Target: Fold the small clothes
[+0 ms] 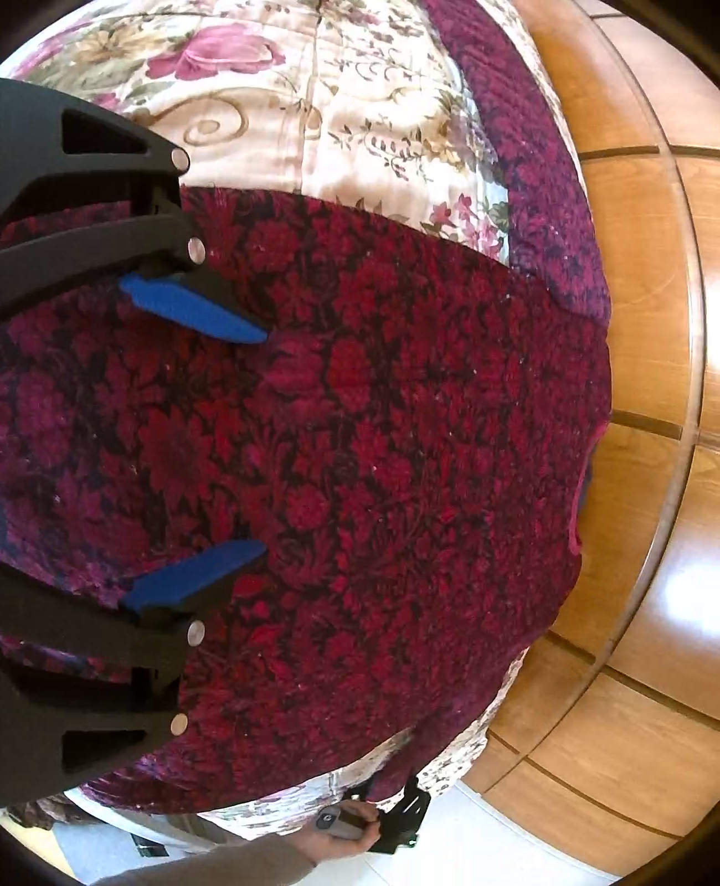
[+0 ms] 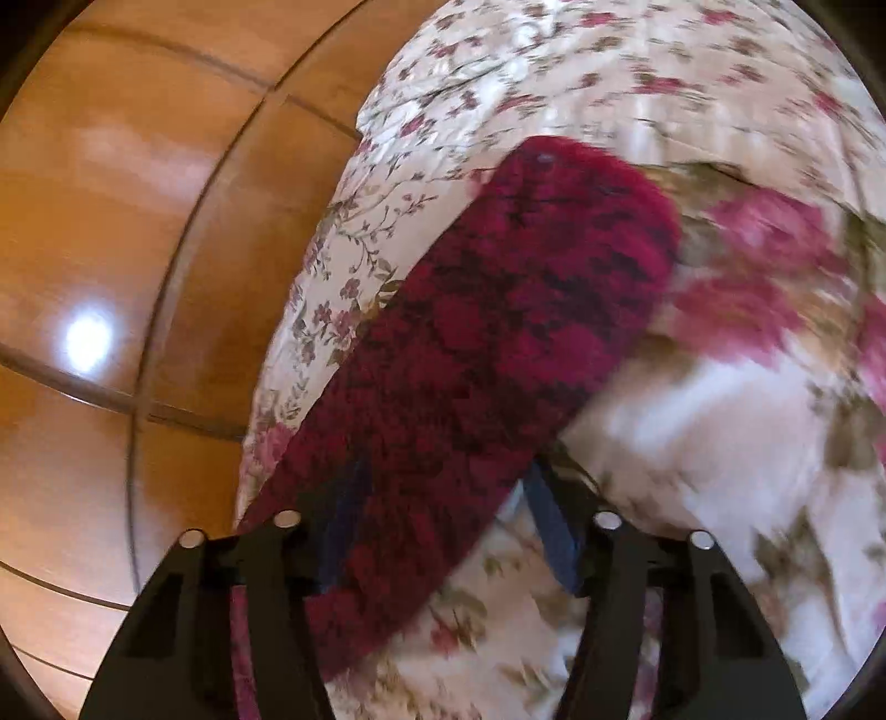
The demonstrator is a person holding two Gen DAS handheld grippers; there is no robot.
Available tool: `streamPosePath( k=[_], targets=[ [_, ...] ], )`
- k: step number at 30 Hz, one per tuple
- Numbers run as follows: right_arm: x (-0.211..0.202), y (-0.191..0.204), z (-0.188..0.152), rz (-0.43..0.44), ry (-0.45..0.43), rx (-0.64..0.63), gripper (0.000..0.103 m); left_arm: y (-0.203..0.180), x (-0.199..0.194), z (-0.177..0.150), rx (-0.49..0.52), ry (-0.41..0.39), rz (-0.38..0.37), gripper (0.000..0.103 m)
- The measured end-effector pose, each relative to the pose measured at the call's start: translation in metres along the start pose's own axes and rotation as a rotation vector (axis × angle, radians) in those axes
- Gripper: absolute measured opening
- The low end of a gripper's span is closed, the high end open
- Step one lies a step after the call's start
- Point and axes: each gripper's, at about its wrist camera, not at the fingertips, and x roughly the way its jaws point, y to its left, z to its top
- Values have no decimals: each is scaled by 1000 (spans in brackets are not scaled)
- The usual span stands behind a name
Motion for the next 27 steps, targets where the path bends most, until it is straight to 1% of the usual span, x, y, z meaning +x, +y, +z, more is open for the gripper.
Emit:
streamPosePath(
  k=[1,2,3,5,6,8,9,10,12,14,18,20,22,24,26,27],
  targets=[
    [2,6,3,-45,-4,-50,18,-1,1,0,6,2,7,76],
    [-6,5,-3,-65,-18,-82,16,-3,2,0,13,4,12,76],
    [-16,10,-4,-104,-63,-144,13,-3,1,-2,18,5,14,76],
    [-36,6,-10,-161,-133,-204,12,-2,1,-3,18,6,5,76],
    [-41,-1,-13,-194,-146,-211,11,-2,2,-2,12,7,-1,76],
    [-30,-10,-13,-231,-123,-221,11,1,4,-2,1,8,-14,77],
    [-25,-11,-14,-236,-114,-224,11,1,5,-3,0,9,-19,78],
    [-31,-12,-21,-243,-120,-233,11,1,5,-3,2,9,-20,79],
    [-34,-2,-20,-247,-125,-240,11,0,4,-1,5,9,-25,79],
    [-37,14,-20,-250,-139,-274,11,3,0,2,-10,1,-47,79],
    [-53,64,-34,-217,-176,-420,11,14,-2,7,-63,-11,-81,79],
    [-56,98,-52,-183,-183,-525,11,18,-2,9,-83,-16,-84,79],
    [-56,128,-74,-145,-181,-619,11,23,-4,13,-99,-19,-93,79],
    [-53,164,-104,-89,-164,-717,11,27,-5,17,-113,-22,-108,83],
    [-47,189,-130,-47,-141,-787,11,31,-9,20,-131,-34,-120,90],
    [-41,208,-151,-13,-115,-837,11,34,-10,22,-138,-41,-122,91]
  ],
)
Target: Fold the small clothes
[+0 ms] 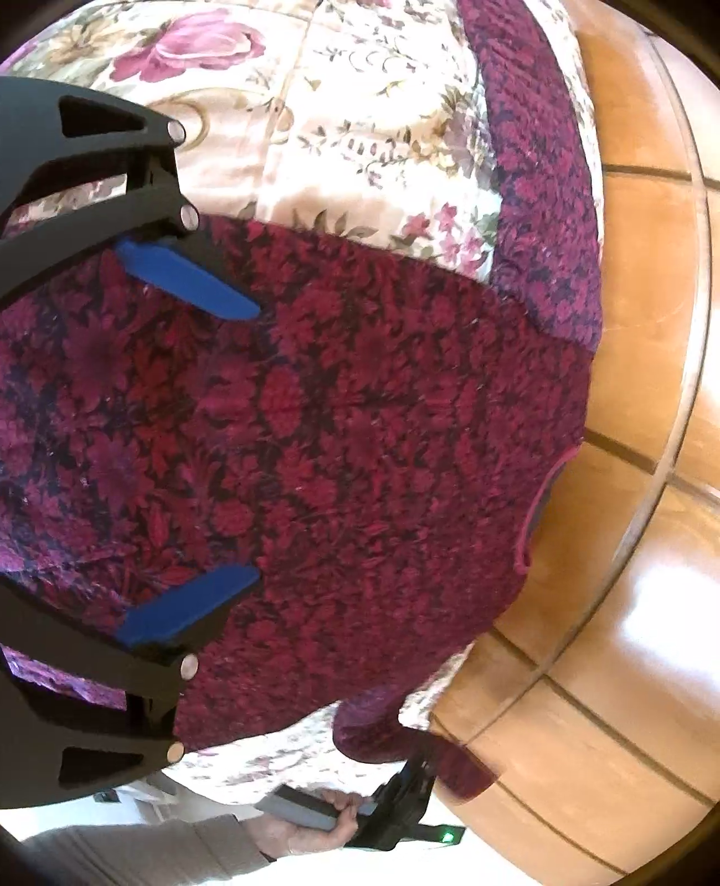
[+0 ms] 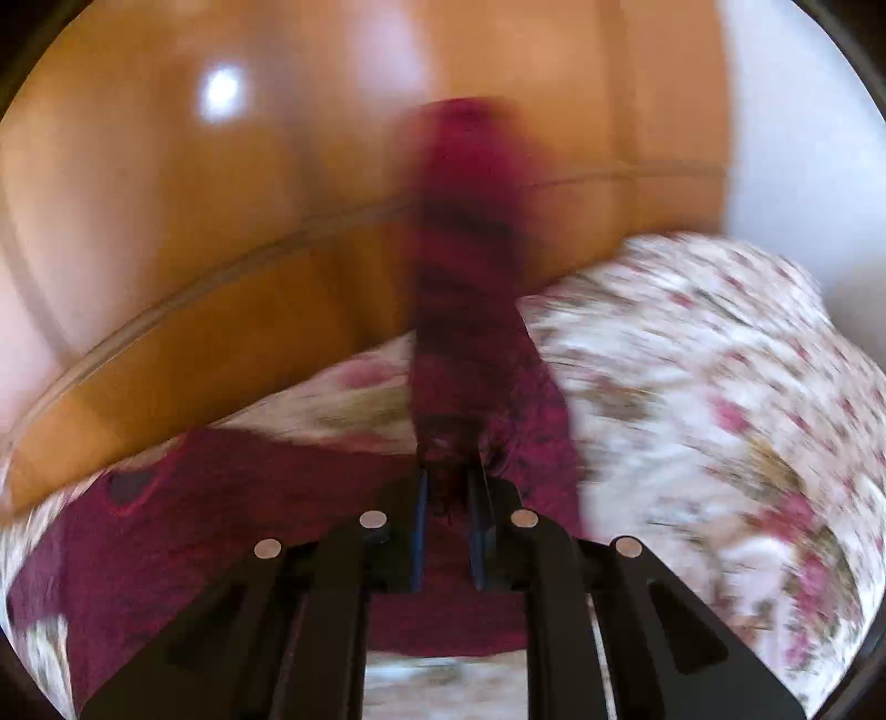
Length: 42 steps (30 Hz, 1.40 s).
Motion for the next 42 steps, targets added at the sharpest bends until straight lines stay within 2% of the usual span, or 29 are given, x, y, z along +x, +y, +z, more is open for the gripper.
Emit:
streamPosePath(
  k=[5,8,12,15,17,18,19,24,25,29,32,33,35,37,39,42],
  targets=[
    [23,101,-17,120,59,-170,11,11,-8,11,-22,-45,25,99],
    [39,152,-36,160,105,-267,11,22,-12,15,-60,-72,37,99],
    [59,195,-63,176,165,-355,11,35,-12,19,-103,-77,37,99],
    [67,204,-76,163,184,-394,11,39,-13,19,-112,-94,30,99],
    [71,209,-84,148,180,-425,14,37,-12,18,-99,-97,20,99],
    [69,214,-88,151,180,-432,30,34,-11,17,-84,-102,22,99],
    [65,213,-92,168,182,-432,55,32,-10,18,-76,-104,27,99],
    [25,194,-106,176,95,-435,85,25,-1,27,-58,-97,41,99],
    [18,187,-108,177,87,-426,89,25,1,30,-66,-84,43,99],
    [4,140,-122,183,111,-326,93,28,13,43,-138,-31,37,98],
    [14,98,-125,184,166,-180,94,20,23,62,-164,-14,12,75],
    [20,82,-128,188,185,-113,96,17,28,68,-162,0,-2,72],
    [26,67,-133,238,202,-37,97,8,40,84,-154,21,-45,70],
    [32,61,-139,287,204,-5,101,0,49,97,-139,8,-58,70],
    [34,60,-140,293,202,3,101,-9,61,112,-129,-14,-92,70],
    [33,59,-140,297,193,5,101,-17,82,129,-149,-1,-130,70]
  ],
)
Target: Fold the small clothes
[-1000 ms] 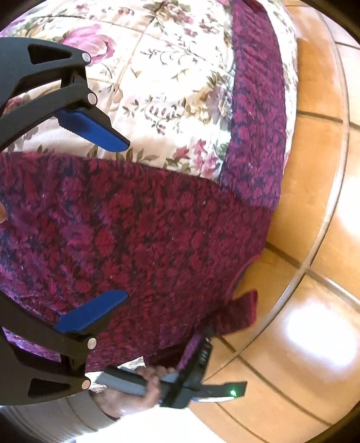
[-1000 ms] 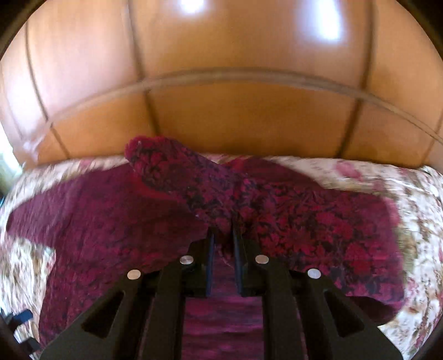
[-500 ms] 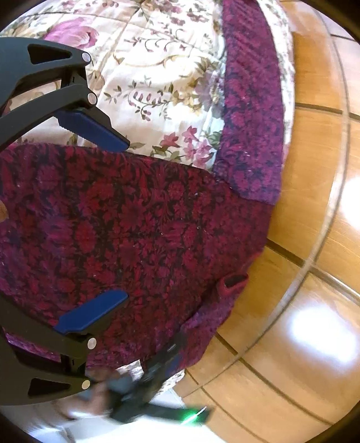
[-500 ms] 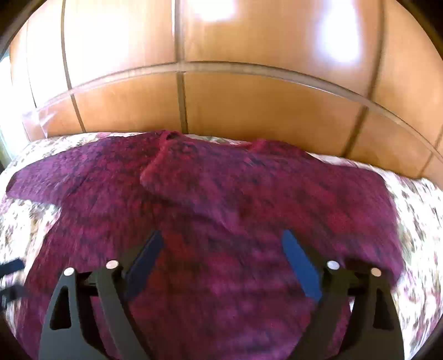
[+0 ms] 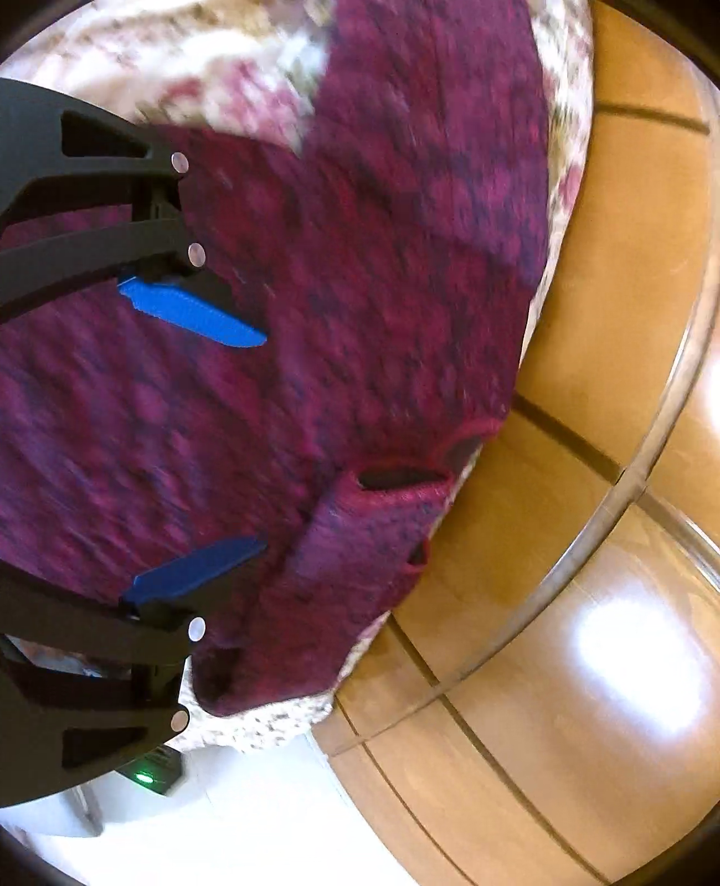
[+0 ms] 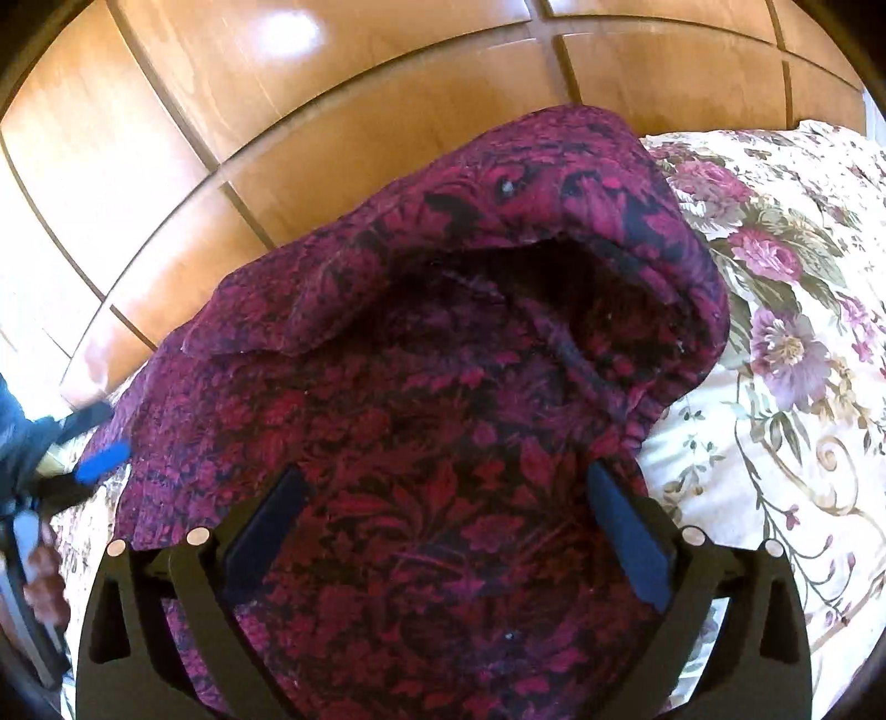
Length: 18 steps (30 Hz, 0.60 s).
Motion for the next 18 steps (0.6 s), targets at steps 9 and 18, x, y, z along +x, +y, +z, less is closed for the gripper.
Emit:
streamPosePath(
  k=[9,18],
  targets=[
    [-4,-6,-3,15,-12,6,101,-16,59,41,-34,55,-13,68],
    [-15,-7,0,34,-40,42,101,-33,56,55,96,-5,36,11]
  ],
)
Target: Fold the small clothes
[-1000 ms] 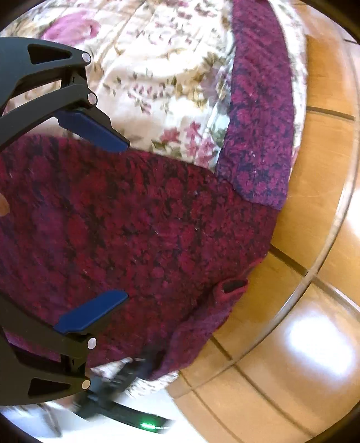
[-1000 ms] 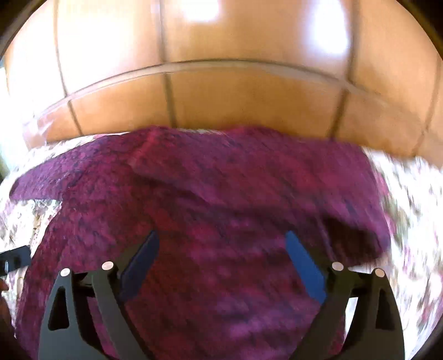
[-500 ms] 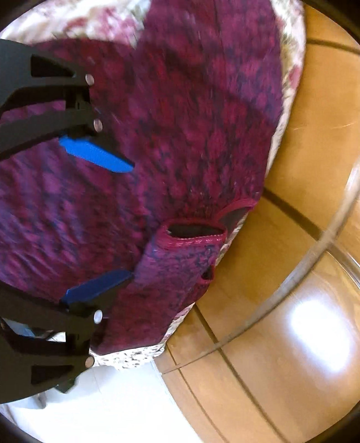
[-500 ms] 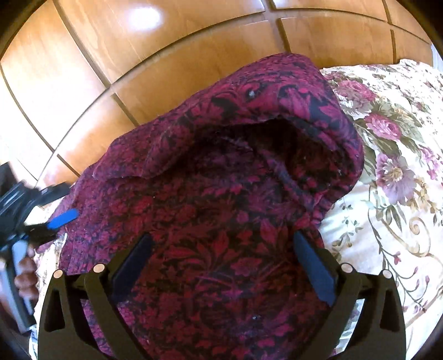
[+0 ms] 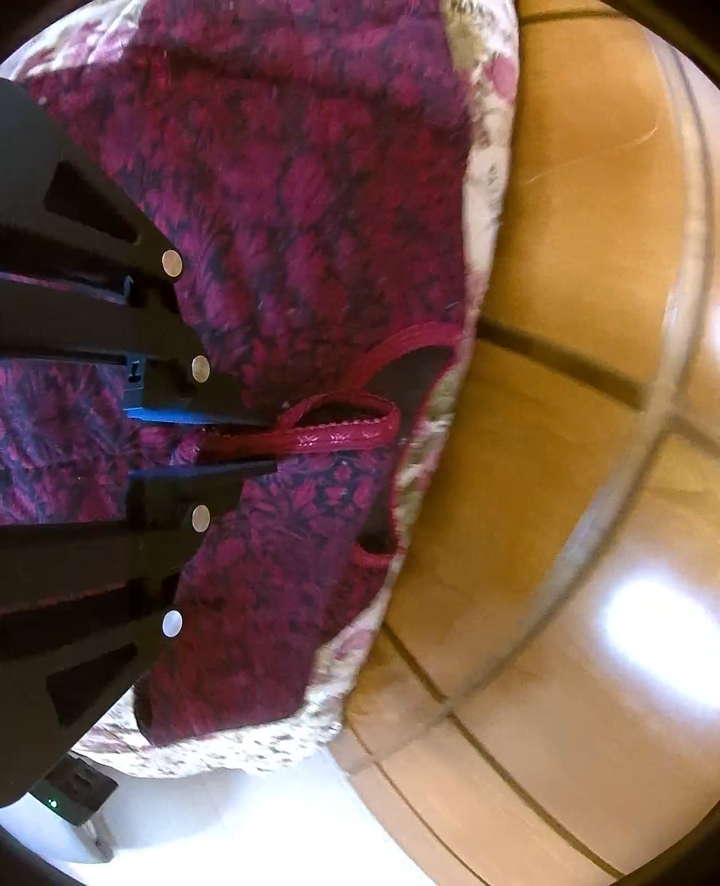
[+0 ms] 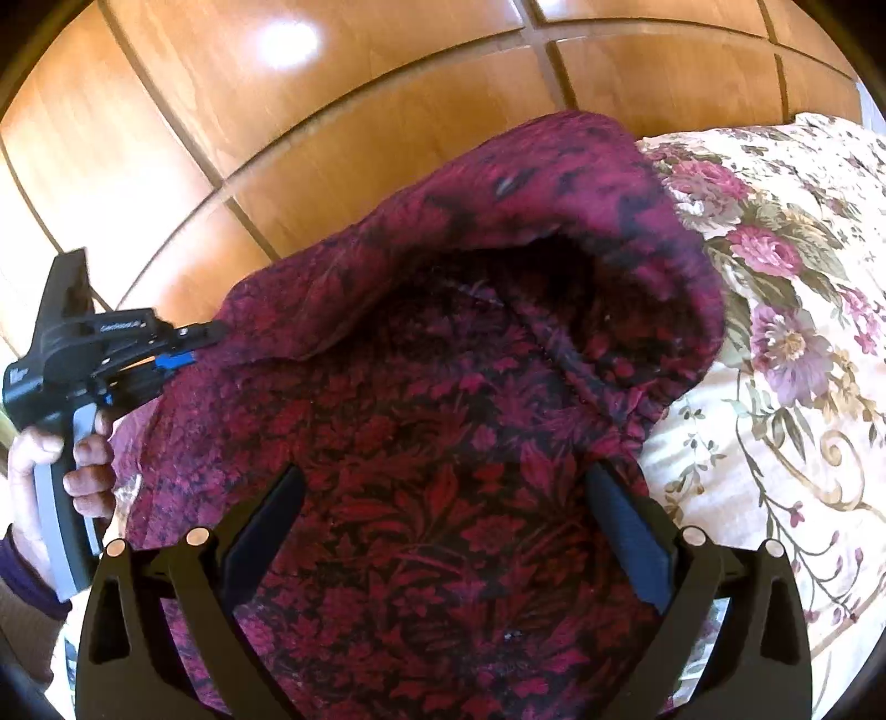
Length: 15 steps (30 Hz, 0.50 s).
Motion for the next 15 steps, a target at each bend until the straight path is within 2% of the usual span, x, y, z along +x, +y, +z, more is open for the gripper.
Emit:
streamPosePath(
  k=[4,8,12,15],
  targets=[
    [-11,1,14,44,-70,31,101,13,-29,6,-11,-69,-6,10],
    [-3,2,28,45,-89,32,101,25,-52,7,-25,-127,2,10],
    [9,-3,33,37,-71,66,101,51,-76,0,-71,-183,39,9],
    [16,-7,29,43,-47,80,101,71,-81,-7,-102,-185,94,9]
  ],
)
